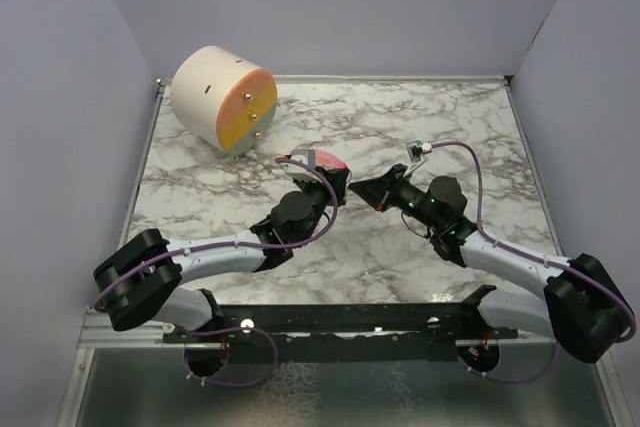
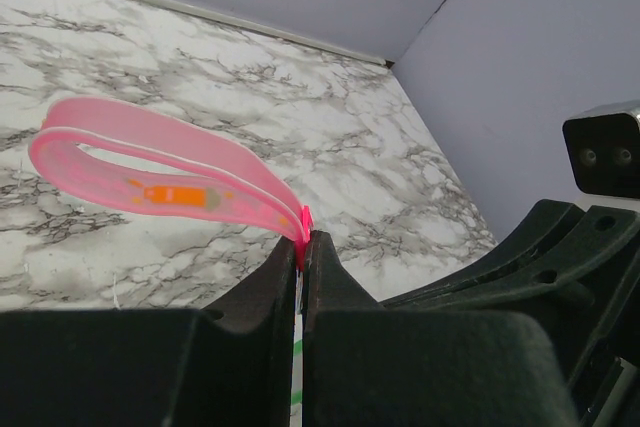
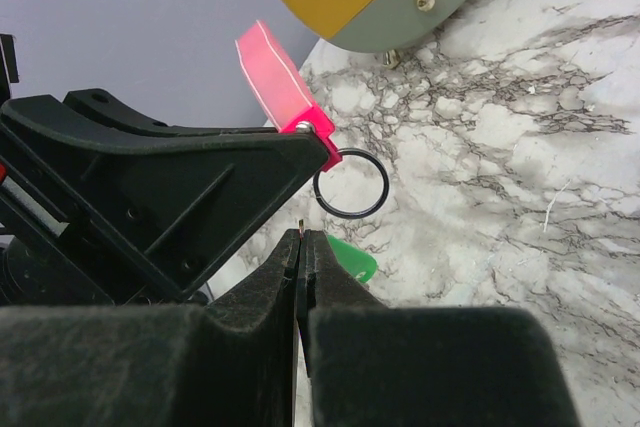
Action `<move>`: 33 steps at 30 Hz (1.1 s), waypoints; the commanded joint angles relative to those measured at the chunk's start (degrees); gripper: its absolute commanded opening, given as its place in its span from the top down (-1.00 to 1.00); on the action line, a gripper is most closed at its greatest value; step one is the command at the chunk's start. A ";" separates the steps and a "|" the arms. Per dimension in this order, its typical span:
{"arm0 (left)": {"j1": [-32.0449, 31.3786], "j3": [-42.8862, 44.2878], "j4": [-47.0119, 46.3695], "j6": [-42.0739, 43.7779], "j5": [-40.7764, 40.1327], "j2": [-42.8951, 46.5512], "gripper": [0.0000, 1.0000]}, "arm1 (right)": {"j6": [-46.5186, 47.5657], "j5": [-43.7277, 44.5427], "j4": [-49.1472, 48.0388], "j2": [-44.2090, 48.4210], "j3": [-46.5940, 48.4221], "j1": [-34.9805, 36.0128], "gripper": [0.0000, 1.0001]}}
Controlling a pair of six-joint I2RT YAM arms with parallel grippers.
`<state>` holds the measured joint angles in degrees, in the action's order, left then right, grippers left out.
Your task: Put the keys on the keyring
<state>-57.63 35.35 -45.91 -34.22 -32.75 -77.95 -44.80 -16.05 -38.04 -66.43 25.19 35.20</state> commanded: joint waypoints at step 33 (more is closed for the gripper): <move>-1.66 2.77 -3.02 4.18 -0.47 -1.08 1.00 | -2.77 3.09 -3.46 -0.06 -1.02 0.31 0.98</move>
<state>-58.74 36.32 -47.13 -31.07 -32.86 -78.32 -46.94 -14.63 -39.13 -66.76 24.88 35.20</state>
